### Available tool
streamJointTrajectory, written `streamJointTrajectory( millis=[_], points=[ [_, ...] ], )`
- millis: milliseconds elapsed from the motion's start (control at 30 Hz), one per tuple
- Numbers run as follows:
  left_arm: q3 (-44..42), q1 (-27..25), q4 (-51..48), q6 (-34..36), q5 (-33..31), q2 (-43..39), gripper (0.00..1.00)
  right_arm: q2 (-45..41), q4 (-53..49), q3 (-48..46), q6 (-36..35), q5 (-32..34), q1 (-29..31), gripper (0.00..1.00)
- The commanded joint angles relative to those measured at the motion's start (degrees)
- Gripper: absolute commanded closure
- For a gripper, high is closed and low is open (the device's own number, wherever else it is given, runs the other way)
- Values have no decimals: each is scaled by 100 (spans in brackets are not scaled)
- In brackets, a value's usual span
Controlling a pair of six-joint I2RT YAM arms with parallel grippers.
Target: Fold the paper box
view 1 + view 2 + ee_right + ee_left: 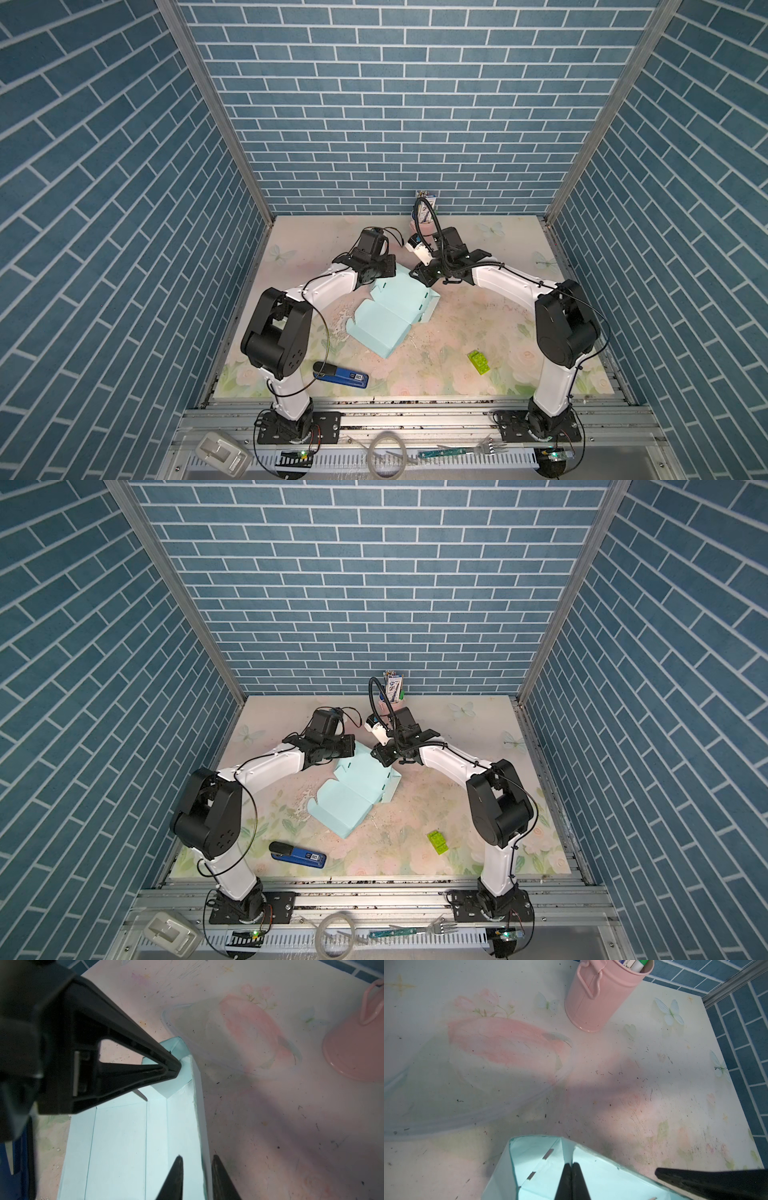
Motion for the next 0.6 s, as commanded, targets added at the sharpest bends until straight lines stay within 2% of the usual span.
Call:
streamJointTrajectory(
  millis=[0,267,567],
  points=[
    [69,24,-36,-35,23,-16,100,88,-5,-64,-270,197,71,76],
    [-20,24,-1,-52,-7,-131,100,88,15,-188,-278,306,107,78],
    [-67,24,32,-71,-34,-187,100,175,-58,-228,-343,338,123,85]
  ],
)
